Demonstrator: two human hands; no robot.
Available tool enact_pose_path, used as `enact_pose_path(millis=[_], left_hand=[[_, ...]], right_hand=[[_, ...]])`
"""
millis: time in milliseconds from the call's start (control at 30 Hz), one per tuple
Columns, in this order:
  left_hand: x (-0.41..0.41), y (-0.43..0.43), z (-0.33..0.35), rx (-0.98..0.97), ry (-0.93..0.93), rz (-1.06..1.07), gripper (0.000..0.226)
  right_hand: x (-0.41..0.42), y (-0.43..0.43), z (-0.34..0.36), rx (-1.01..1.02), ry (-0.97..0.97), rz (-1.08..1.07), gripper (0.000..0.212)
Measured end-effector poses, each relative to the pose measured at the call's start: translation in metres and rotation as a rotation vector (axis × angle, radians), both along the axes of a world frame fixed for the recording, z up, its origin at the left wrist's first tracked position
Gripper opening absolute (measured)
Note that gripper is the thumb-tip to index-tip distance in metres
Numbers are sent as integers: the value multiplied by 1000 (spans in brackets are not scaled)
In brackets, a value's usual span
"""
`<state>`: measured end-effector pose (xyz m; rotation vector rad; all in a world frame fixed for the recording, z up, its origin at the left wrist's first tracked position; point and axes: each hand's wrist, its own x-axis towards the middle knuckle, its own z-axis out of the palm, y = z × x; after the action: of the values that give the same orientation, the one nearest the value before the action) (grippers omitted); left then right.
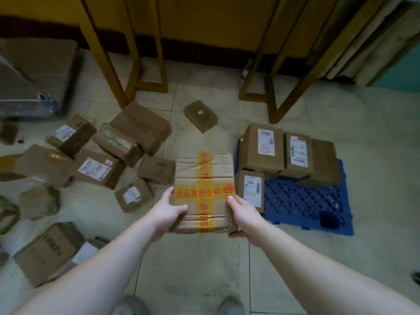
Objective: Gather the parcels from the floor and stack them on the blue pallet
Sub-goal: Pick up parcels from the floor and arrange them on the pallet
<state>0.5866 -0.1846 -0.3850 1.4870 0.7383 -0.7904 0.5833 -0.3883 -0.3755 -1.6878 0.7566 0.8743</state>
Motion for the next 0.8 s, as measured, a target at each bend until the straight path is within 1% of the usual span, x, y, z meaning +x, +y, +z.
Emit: enact_pose_path(millis=[100,233,300,367,567,667,733,800], left_hand=[[-2,-65,-1,14,9,-127,67],[-7,-138,-6,90,-2,-310,63],[-7,-164,-10,124,-28,-375,64],[-5,-186,-17,131,-45,-420,65],[0,-219,-35,112,-30,-534,71],[13,-227,-47,93,-54,-552,72],[21,-228,-53,112,-68,-557,71],[26,-232,-66,136,-72,-571,70]], right_hand=[[-19,-59,-3,-73,-21,-74,22],[-43,-127,-13,-82,32,-128,21],[-49,-152,-18,-62,48,-166,20],[-51,-173,-24,-67,48,-191,23],[-57,-198,-46,-130,83,-267,26],[-42,-207,-56,-195,44,-265,25],[-34,-211,-63,-204,13,-274,23],[-30,-214,-78,-197,21,-271,22]])
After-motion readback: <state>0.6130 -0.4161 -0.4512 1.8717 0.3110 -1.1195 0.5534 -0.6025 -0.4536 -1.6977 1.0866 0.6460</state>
